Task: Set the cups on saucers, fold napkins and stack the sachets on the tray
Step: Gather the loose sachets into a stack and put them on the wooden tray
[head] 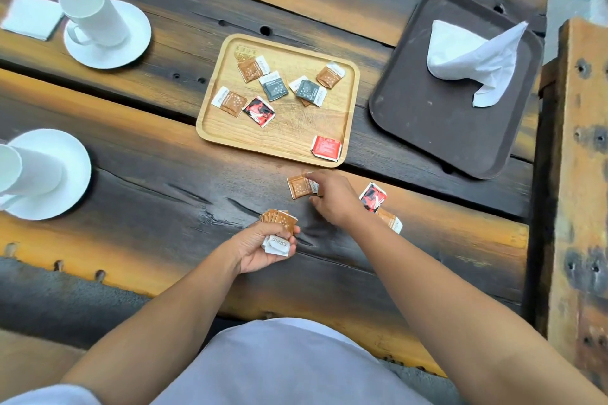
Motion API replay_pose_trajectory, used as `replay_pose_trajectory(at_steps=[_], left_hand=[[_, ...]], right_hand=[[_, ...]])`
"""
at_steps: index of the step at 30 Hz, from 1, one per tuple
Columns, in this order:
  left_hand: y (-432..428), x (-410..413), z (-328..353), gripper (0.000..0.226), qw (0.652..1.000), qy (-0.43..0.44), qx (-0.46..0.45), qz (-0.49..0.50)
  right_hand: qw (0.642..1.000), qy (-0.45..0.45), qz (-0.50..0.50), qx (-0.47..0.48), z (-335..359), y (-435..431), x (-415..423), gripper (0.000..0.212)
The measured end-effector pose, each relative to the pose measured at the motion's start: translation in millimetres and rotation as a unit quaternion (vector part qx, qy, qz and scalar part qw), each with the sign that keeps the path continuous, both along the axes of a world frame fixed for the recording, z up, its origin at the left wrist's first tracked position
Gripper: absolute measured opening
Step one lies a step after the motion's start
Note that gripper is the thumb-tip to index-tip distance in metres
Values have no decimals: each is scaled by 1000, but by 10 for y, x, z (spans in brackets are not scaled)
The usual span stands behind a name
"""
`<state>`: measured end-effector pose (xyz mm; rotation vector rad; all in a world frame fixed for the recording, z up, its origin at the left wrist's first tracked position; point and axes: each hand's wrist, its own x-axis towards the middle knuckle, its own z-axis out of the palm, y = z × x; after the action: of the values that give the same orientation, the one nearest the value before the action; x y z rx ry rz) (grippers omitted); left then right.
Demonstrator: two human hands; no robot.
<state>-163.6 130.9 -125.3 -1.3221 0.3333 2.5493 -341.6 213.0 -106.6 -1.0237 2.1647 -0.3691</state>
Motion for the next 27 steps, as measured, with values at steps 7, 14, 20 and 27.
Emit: replay_pose_trajectory(at_steps=[7, 14, 20, 27], left_hand=[[-119, -108, -90, 24, 999, -27, -7, -21], [-157, -170, -103, 20, 999, -21, -12, -35], [-95, -174, -69, 15, 999, -31, -13, -7], [-20, -144, -1, 18, 995, -6, 5, 96]], right_hand=[[993, 81, 77, 37, -211, -252, -6, 43], [993, 98, 31, 58, -272, -197, 24, 22], [964, -144, -224, -14, -156, -39, -104, 10], [829, -436, -349, -31, 154, 304, 20, 16]])
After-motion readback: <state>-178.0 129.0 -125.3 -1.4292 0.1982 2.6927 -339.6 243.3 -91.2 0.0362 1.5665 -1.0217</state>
